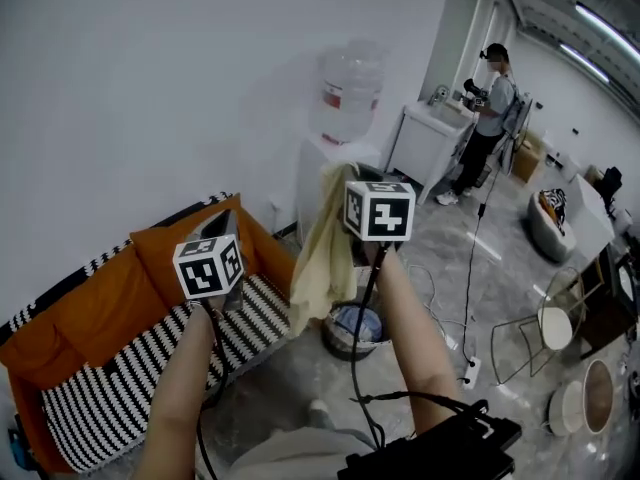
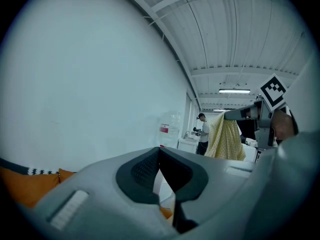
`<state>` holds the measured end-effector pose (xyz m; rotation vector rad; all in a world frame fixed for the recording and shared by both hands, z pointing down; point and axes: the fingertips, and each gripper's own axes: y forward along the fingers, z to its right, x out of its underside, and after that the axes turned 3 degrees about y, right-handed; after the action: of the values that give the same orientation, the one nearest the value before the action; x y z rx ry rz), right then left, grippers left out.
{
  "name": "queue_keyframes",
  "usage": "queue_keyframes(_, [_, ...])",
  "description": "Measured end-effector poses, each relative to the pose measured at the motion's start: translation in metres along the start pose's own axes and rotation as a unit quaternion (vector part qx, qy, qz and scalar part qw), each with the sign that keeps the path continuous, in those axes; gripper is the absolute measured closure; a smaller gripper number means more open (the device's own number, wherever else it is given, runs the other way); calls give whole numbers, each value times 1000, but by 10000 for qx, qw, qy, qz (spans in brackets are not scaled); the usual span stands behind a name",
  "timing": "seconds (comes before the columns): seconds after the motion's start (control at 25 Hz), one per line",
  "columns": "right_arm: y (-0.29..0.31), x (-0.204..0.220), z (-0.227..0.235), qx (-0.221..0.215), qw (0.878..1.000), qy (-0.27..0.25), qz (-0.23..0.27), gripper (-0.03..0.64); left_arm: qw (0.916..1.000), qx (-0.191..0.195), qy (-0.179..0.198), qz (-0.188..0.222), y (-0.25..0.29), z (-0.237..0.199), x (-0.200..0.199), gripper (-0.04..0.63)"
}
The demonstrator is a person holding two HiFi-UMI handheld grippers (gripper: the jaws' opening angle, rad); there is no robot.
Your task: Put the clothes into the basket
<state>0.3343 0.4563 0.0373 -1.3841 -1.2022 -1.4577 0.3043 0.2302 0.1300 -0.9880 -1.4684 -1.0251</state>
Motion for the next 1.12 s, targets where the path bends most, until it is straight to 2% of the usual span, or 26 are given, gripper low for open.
queue_keyframes(0.44, [-69, 3, 75, 886, 9960, 148, 8, 606, 9960, 885, 83, -82, 22, 83, 11, 601])
queue_keyframes(0.68, [-105, -16, 109, 1229, 9922, 109, 152, 606, 9903, 1389, 94, 15, 34, 133, 1, 601])
queue_keyframes(0.88, [-131, -34, 142, 1681, 9854, 81, 242, 606, 9862, 1647, 119, 156, 47, 163, -17, 601])
queue_keyframes(1.12, [-146, -29, 181, 1997, 9796, 149, 184, 606, 9814, 1890, 203, 271, 67, 200, -30, 601])
